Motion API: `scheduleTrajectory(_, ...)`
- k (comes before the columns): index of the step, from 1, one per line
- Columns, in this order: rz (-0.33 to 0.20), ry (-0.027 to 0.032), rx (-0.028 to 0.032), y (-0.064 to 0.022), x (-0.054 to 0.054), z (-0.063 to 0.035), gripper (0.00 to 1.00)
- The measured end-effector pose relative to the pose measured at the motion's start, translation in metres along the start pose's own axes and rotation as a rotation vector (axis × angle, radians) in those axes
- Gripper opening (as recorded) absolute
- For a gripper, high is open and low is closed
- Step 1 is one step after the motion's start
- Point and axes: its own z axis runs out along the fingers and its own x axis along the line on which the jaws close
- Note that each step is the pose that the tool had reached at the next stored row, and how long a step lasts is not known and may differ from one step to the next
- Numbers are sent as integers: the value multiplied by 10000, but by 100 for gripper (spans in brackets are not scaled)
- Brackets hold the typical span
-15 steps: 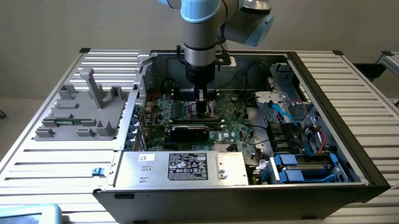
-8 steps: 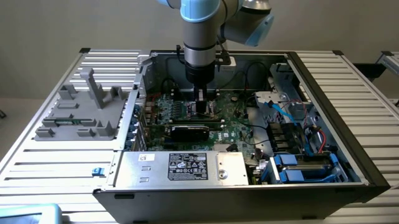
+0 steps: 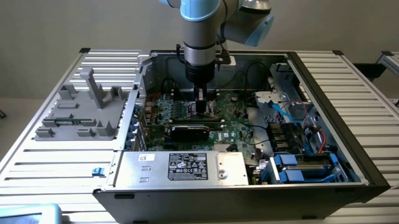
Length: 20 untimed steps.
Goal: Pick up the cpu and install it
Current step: 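Place the cpu into insertion slot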
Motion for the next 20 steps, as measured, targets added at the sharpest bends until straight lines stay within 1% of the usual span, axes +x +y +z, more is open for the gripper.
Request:
scheduleTrajectory(13,0,-15,-2,3,1,-77,62)
scheduleTrajectory(20,0,-14,-3,4,2,-93,62)
